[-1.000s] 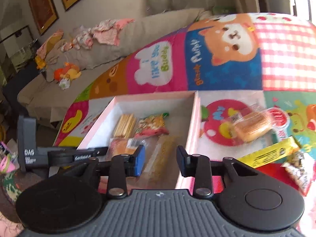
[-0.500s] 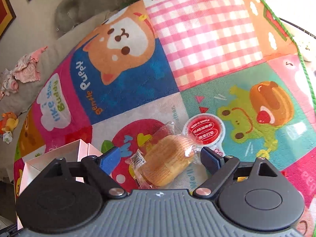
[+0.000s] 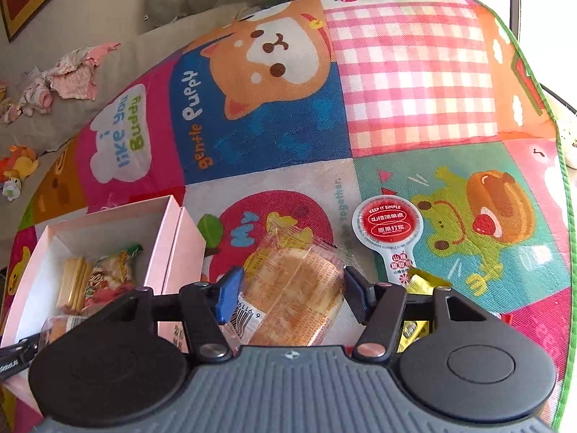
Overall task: Organize objects
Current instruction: 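Move the right gripper over the mat toward the red-lidded jelly cup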
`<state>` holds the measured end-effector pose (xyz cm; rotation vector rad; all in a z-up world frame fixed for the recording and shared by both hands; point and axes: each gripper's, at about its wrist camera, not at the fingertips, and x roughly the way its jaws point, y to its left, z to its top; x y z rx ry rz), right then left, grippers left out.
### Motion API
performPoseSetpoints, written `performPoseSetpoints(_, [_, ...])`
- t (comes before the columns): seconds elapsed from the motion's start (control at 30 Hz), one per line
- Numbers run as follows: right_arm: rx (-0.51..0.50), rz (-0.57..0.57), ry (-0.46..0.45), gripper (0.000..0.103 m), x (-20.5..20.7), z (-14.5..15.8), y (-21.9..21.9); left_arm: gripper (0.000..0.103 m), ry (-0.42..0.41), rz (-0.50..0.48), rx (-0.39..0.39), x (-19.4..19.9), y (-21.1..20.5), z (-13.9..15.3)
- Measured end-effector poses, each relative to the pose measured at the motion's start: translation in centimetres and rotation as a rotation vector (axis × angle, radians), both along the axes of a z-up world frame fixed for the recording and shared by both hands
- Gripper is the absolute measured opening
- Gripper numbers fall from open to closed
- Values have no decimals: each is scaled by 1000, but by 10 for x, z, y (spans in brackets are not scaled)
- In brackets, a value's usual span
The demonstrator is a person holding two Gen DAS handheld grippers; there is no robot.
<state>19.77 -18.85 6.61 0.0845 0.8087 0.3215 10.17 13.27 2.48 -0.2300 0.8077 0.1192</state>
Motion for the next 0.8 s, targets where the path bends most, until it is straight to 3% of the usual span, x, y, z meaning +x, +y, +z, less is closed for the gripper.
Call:
performPoseSetpoints(0.17, [10,151,-35,60,-64,14,-18,16,1,3,1,0,0,0])
performPoseSetpoints(0.37, [-116,302,-31,60,-130,-5,-21,16,4,11,5,0,-2,1])
performPoseSetpoints(0.43, [-145,322,-44,65,-143,-8,-22,16,6,15,11,0,-3,1])
performPoseSetpoints(0.53, [-117,308,-75,82,-149,-2,-29,16,8,21,18,0,-4,1])
performPoseSetpoints(0.67, [-45,236,-108,85,-138,9,-43,16,11,30,17,1,-5,2])
performPoseSetpoints(0.8, [-2,105,-114,86,-112,1,-54,16,8,34,27,0,-7,1])
